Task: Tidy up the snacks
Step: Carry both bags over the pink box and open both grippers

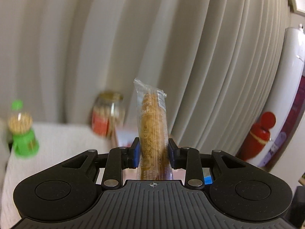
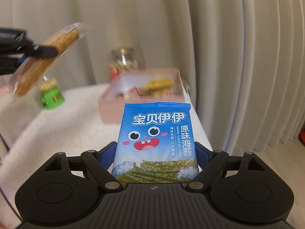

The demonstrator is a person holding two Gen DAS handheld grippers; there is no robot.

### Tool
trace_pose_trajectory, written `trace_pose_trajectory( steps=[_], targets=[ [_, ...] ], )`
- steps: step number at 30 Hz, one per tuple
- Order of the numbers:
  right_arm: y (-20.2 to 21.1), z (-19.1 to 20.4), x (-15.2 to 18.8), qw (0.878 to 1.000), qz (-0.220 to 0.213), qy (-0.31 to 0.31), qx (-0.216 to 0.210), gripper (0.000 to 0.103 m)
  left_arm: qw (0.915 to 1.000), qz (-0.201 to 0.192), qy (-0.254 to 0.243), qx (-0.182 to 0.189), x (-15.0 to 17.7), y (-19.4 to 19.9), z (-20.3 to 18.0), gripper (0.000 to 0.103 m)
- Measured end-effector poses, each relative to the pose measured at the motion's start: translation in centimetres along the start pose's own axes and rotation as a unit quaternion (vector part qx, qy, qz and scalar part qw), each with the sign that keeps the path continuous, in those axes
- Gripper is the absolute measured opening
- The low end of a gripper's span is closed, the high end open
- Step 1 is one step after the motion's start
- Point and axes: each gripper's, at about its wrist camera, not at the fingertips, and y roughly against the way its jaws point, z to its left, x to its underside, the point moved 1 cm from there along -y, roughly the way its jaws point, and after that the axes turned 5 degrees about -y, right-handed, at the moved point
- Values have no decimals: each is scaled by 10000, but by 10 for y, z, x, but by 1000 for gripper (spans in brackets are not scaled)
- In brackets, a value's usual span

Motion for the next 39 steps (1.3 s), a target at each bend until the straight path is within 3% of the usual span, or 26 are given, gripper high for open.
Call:
trace_pose_trajectory(
  steps=[3,6,10,13,16,19,24,28,30,33,39],
  targets=[
    [15,0,-48,9986,-508,98,-108,84,9997,-214,-126,39,-31,-13,-3,34],
    [16,7,-112,9960,-834,219,-234,84,9993,-167,92,328,-54,-39,-3,34],
    [-12,19,-199,9960,-850,146,-247,84,9975,6,343,616,-72,-88,7,35],
    [-49,28,-233,9977,-628,127,-237,85,9935,256,674,886,-61,-134,22,37],
    [-102,32,-238,9994,-25,-32,-349,85,9890,835,971,746,-34,-182,41,37],
    [-139,29,-225,9985,442,-190,-277,86,9862,793,1215,793,-15,-187,61,37],
    [-157,21,-210,9985,465,-214,-189,86,9833,766,1462,760,-6,-181,83,37],
    [-172,27,-206,9990,341,-178,-219,86,9845,860,1455,458,0,-178,85,37],
    [-192,34,-201,9980,617,-78,-73,86,9824,1031,1505,393,5,-177,82,37],
    [-223,38,-189,9919,1267,-72,113,86,9848,1116,1309,239,11,-163,77,37],
    [-226,44,-176,9924,1214,-127,138,86,9934,1066,395,-156,20,-143,55,37]
  ],
)
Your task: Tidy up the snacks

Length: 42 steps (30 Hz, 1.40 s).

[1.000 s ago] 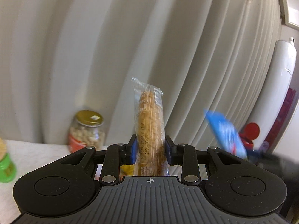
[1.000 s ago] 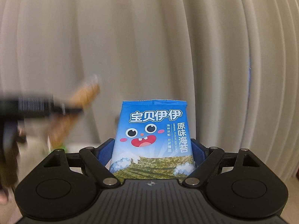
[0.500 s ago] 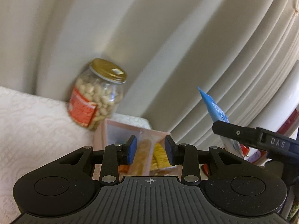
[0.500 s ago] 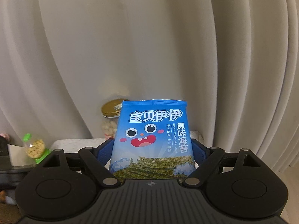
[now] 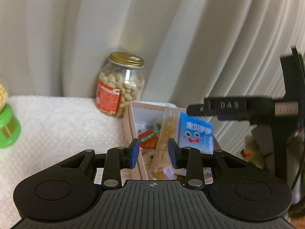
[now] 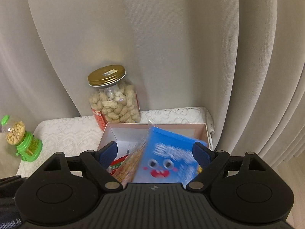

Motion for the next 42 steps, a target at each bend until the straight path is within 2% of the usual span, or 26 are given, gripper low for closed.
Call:
trace_pose_trajectory(
  steps=[6,10,13,16,18,21,24,27,30,34,38,42],
  targets=[
    [36,1,33,9994,-270,221,-14,86,9997,35,-227,14,15,9,-13,37],
    [67,1,69,9988,-367,248,-231,87,9995,104,-289,-45,37,23,-16,37],
    [83,1,106,9988,-367,235,-233,87,9981,476,-198,-334,77,35,-10,37],
    [90,4,150,9984,-378,410,-100,87,9953,854,-114,-449,123,50,-6,37],
    [88,7,177,9978,-372,551,51,87,9948,866,-109,-525,145,57,-9,37],
    [81,5,205,9985,-268,471,109,87,9966,595,-213,-537,160,56,-21,37],
    [69,-1,218,9996,-114,229,74,87,9968,311,-472,-572,163,42,-32,37],
    [58,-8,227,9994,-61,86,339,87,9940,290,-701,-784,166,25,-38,37],
    [55,-9,233,9979,-216,138,589,90,9935,183,-692,-889,166,23,-37,38],
    [50,-12,235,9974,-187,-18,701,103,9927,131,-728,-950,167,21,-35,34],
    [52,-11,241,9964,-423,22,730,103,9889,104,-984,-1104,171,20,-44,34],
    [52,-10,244,9957,-505,37,777,103,9907,94,-884,-1028,170,21,-40,34]
  ],
)
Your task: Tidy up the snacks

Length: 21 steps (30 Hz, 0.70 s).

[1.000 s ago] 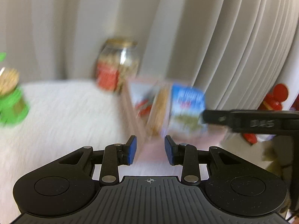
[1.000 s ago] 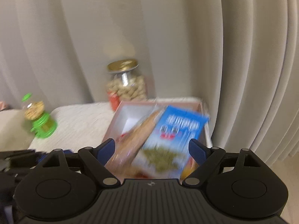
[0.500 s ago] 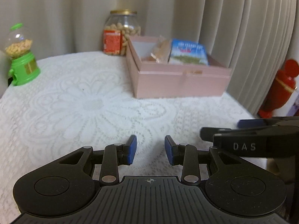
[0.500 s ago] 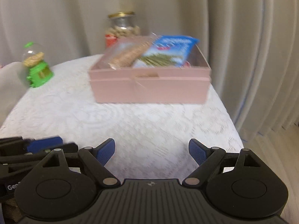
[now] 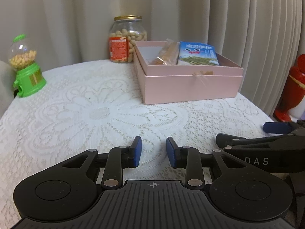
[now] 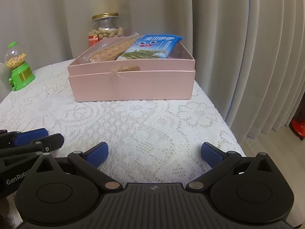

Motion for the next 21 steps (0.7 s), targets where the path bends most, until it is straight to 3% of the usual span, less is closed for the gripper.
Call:
trace_pose_trajectory(
  steps=[21],
  targets=[
    [-1,-1,-1,10000,3,-12,-22,103,10000,5,-89,-39,1,-1,0,34]
  ],
)
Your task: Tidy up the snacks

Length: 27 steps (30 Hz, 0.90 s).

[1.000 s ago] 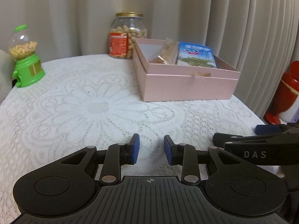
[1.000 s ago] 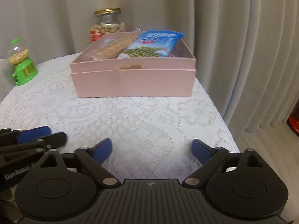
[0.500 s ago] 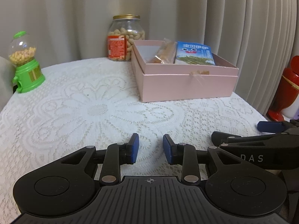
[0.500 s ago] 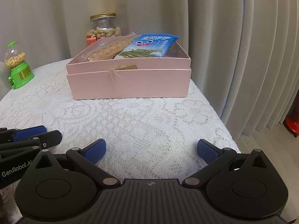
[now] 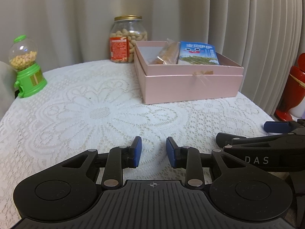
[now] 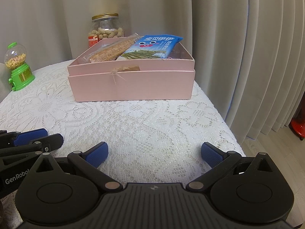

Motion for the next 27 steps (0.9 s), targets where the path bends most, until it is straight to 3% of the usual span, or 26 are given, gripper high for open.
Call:
trace_pose_trajectory(
  steps=[27],
  targets=[
    [0,0,0,10000,-1,-2,-1,103,10000,2,7,19,0,0,0,34]
  ],
)
